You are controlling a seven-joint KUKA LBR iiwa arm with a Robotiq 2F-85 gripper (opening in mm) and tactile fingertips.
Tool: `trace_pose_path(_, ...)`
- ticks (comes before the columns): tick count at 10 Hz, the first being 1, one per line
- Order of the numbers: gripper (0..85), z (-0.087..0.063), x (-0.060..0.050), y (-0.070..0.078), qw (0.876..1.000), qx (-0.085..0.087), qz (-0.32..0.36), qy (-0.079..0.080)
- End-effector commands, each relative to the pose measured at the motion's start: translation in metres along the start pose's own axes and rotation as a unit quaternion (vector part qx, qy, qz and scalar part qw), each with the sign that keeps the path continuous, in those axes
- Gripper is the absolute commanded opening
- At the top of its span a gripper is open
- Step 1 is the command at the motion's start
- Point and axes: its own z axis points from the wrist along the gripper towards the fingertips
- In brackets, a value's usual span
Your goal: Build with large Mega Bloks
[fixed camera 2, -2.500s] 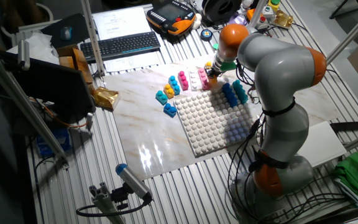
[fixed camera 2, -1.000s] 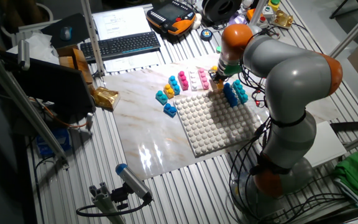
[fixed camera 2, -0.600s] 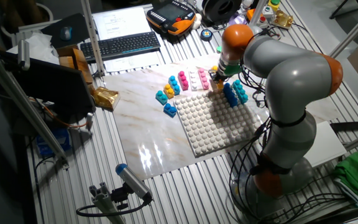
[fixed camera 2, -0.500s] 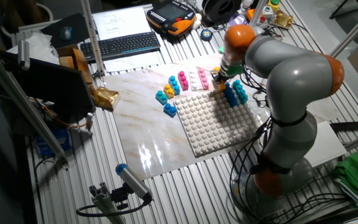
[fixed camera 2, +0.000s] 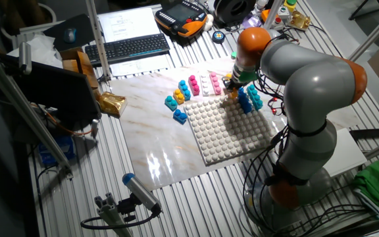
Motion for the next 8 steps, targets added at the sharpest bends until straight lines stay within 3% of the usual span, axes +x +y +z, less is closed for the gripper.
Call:
trace_pose_path(1,0.7,-0.001,0.006,0.003,1.0,0.002,-0.005,0.0)
trace_pose_path(3,0.7,0.002,0.021,0.002,1.0,0.007,-0.022,-0.001)
trace_pose_path(6,0.7,0.017,0.043,0.001,0.999,-0.014,-0.041,-0.005)
trace_pose_path(8,0.7,0.022,0.049,-0.002,0.999,-0.011,-0.049,-0.003)
